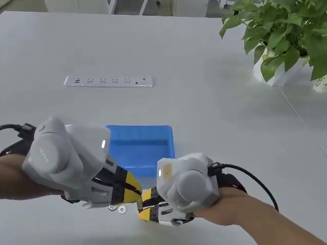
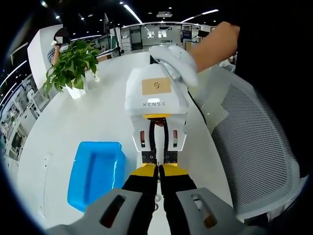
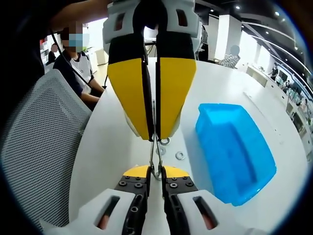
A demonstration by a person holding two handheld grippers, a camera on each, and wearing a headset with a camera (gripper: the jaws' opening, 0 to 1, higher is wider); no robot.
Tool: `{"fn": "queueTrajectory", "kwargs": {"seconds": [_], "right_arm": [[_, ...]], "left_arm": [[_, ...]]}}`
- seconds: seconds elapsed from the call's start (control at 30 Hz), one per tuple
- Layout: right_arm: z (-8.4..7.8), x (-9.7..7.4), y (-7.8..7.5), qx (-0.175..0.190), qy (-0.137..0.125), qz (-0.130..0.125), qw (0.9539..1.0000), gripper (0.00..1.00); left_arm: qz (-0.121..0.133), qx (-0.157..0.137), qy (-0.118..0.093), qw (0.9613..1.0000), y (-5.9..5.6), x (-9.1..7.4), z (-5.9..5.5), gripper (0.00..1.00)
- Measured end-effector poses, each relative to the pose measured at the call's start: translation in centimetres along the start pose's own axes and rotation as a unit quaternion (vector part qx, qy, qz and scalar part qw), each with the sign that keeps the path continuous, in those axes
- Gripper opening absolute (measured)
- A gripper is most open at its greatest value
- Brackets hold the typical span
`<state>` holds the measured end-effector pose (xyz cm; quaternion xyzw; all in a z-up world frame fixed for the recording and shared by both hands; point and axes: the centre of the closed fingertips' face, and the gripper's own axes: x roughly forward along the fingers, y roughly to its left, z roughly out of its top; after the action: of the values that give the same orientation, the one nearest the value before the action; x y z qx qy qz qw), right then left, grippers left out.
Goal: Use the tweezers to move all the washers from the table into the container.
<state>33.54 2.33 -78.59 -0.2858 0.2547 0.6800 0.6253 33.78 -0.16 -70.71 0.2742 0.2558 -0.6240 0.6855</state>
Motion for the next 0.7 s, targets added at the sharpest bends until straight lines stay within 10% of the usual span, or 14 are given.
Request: {"fn": "queueTrajectory", "kwargs": {"seconds": [0.7], "right_arm": [[-0.11,-0.17,-0.01,0.017,-0.010,-0.005,0.9998,0.07]], "left_arm": [[0.005,-0.004,-0.001,1.0000,0.24,0.15,0.26,0.07]]}}
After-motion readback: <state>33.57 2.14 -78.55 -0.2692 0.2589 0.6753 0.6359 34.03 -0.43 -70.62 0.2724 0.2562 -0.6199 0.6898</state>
